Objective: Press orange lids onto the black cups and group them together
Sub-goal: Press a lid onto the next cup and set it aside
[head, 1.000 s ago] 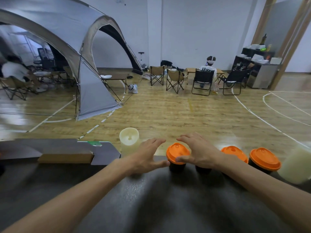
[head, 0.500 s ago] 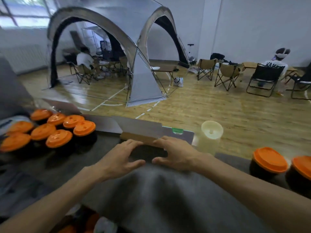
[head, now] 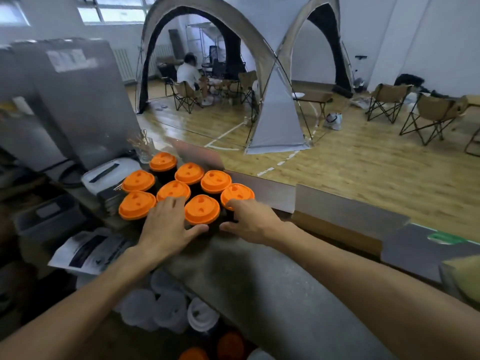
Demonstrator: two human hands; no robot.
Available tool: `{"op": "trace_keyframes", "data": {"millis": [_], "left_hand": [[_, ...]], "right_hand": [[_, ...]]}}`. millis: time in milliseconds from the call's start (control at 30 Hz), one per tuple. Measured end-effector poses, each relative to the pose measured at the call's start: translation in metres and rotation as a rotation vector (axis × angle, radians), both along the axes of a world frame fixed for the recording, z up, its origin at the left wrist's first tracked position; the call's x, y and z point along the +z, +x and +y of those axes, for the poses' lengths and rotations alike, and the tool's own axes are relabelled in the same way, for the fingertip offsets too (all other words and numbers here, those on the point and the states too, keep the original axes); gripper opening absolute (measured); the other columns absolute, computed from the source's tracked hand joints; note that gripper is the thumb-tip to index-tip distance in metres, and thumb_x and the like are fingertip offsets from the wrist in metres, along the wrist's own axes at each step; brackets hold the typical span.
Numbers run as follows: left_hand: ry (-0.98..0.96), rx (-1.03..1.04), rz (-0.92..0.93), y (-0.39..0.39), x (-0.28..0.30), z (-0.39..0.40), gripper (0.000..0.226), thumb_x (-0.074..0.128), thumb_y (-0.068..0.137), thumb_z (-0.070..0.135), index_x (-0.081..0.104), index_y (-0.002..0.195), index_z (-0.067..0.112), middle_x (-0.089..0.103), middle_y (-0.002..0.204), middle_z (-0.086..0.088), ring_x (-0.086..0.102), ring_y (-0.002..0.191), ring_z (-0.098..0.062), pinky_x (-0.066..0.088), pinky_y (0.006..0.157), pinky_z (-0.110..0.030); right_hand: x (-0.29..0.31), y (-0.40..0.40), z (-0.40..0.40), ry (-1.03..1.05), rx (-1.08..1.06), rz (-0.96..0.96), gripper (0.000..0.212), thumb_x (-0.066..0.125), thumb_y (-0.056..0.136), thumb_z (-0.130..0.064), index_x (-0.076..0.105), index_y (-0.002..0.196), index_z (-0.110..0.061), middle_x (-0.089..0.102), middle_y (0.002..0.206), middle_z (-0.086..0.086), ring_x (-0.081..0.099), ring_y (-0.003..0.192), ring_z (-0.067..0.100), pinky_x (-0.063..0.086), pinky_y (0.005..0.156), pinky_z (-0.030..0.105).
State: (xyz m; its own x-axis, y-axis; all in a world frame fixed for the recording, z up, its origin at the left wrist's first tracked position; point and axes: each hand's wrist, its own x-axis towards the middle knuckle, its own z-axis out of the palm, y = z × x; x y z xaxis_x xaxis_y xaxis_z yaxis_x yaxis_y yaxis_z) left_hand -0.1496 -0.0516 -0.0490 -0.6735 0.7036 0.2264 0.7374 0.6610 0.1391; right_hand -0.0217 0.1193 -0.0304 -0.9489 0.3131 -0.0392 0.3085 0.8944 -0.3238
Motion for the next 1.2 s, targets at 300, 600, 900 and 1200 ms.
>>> {"op": "trace_keyframes", "data": {"millis": [300,600,900,1200], "left_hand": [[0.052,-0.048,-0.373,-0.027,-0.022,0.007,0.067,0.077,0.079,0.053,0.045,0.130,0.022,0.059,0.131,-0.001,0.057,0.120,-0.024,0.049,0.095,-0.042],[0.111,-0.183,-0.489,0.026,-0.009,-0.007,0.082,0.080,0.069,0.062,0.039,0.130,0.028,0.055,0.130,0.007,0.054,0.119,-0.011,0.048,0.099,-0.034],[0.118,-0.568,-0.549,0.155,-0.018,0.080,0.099,0.067,0.065,0.082,0.038,0.143,0.030,0.053,0.138,0.012,0.051,0.124,-0.003,0.045,0.107,-0.034],[0.066,-0.948,-0.599,0.348,-0.028,0.194,0.086,0.076,0.070,0.068,0.040,0.141,0.035,0.053,0.136,0.013,0.051,0.121,-0.004,0.046,0.105,-0.032]], "right_hand": [[-0.017,-0.035,-0.018,-0.006,-0.028,0.002,0.035,0.068,0.091,-0.040,0.055,0.115,-0.019,0.066,0.109,0.005,0.065,0.094,0.026,0.056,0.078,0.044],[-0.005,0.040,-0.024,-0.085,-0.059,0.065,0.036,0.068,0.090,-0.043,0.054,0.117,-0.022,0.067,0.113,0.001,0.065,0.097,0.020,0.055,0.081,0.039],[-0.006,0.219,0.023,-0.045,-0.312,0.083,0.045,0.068,0.087,-0.052,0.055,0.124,-0.028,0.068,0.111,-0.008,0.062,0.095,0.010,0.053,0.084,0.033],[-0.004,0.437,0.063,-0.003,-0.690,0.063,0.051,0.074,0.082,-0.050,0.057,0.126,-0.031,0.069,0.109,-0.013,0.064,0.098,0.007,0.052,0.085,0.029]]}}
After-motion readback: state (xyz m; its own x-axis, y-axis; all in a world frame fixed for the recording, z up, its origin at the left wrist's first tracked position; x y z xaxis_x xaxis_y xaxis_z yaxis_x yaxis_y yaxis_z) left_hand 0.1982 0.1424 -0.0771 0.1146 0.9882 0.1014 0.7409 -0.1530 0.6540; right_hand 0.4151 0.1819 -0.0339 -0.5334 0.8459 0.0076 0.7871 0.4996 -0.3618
